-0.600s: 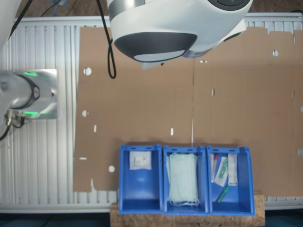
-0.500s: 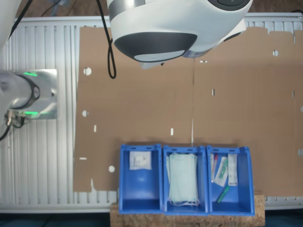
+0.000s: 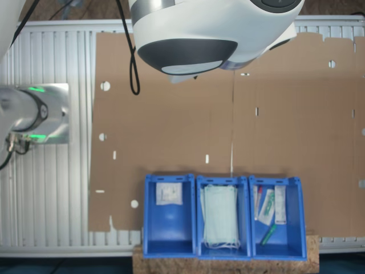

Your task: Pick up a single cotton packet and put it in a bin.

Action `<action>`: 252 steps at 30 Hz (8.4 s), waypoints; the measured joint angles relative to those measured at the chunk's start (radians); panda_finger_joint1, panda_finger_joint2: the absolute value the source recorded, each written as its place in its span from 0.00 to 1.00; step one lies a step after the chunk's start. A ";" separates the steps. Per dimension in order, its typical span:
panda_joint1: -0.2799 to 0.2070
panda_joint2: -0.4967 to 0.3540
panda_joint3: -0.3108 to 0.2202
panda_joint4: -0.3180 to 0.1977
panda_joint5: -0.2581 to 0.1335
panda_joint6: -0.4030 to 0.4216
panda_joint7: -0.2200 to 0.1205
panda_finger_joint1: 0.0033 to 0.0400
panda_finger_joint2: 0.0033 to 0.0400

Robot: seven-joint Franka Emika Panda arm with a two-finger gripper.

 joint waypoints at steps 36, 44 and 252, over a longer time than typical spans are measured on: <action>0.000 0.000 0.000 0.000 0.000 0.000 0.000 1.00 1.00; 0.000 0.000 0.000 0.000 0.000 0.000 0.000 1.00 1.00; 0.667 1.027 -0.541 0.459 0.517 0.267 0.403 1.00 1.00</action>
